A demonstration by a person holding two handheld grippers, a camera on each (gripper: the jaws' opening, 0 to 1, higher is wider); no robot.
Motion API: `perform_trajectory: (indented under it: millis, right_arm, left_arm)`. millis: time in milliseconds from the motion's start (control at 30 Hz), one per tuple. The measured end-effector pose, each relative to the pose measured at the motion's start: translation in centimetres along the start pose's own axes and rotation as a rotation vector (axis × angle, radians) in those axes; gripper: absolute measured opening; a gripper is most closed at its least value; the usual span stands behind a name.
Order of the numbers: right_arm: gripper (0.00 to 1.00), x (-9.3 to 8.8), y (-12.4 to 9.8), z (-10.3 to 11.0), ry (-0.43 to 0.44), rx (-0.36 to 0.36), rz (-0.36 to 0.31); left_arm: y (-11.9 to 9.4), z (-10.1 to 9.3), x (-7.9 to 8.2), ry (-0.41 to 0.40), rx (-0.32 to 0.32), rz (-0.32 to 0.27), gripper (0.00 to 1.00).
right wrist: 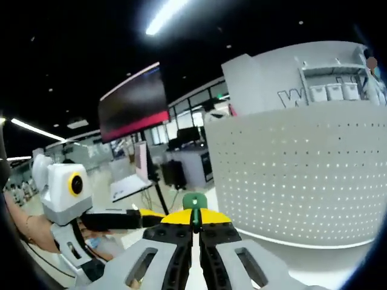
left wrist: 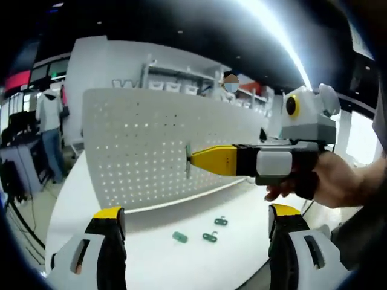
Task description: Insert the hook assembly into the mounting plate slot until the hook locks in place.
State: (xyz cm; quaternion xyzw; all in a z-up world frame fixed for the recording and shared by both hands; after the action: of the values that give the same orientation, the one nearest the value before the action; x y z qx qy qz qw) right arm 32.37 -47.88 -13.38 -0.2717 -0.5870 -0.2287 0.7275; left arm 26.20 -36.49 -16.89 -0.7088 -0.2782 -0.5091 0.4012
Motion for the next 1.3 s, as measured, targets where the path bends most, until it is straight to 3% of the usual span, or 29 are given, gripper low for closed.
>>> perform_trajectory:
  millis: [67,100,333,600,733,800,933,1300]
  right_arm:
    - [0.00,0.5,0.2,-0.9,0.002,-0.041,-0.027]
    - [0.00,0.9,0.4,-1.7,0.003,-0.083,-0.072]
    - [0.00,3.2,0.7,-7.8,-0.027,-0.342,-0.177]
    - [0.00,5.4,0.9,-12.8,-0.001,-0.499,-0.239]
    - [0.00,6.5,1.2,-14.2,-0.061,-0.551,-0.250]
    - [0.00,6.7,1.5,-15.1,-0.034,-0.547,-0.261]
    - [0.00,7.1,1.8,-15.9,-0.072,-0.585,-0.238]
    - [0.00,7.9,2.8,-16.8,-0.114,-0.623,-0.262]
  left_arm:
    - [0.1,-0.1,-0.1,-0.003,-0.004,-0.002,1.00]
    - [0.1,-0.1,-0.1,0.000,-0.004,0.000,1.00]
    - [-0.1,0.3,-0.4,0.022,0.027,0.025,1.00]
    - [-0.3,0.7,-0.6,0.009,0.028,0.035,0.99]
    - [-0.4,1.0,-0.6,0.009,0.030,0.038,0.99]
    - [-0.4,1.2,-0.5,0.002,0.033,0.031,0.99]
    - [-0.2,1.5,-0.3,0.002,0.042,0.028,0.99]
    - [-0.2,2.0,-0.7,-0.002,0.054,0.034,0.99]
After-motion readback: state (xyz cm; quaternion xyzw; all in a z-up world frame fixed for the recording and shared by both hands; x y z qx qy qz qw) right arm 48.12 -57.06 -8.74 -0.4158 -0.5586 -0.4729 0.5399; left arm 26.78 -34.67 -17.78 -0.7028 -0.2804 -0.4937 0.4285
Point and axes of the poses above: the point that each gripper's makers call its tool centre point, and the gripper's own axes: y roughly forward along the fingers, z roughly to its left, x roughly out of its top, the point moved 8 cm from there along -y, roughly backward along the fingers, and after that the axes turned 2 degrees about -x, right-handed, at the moved point
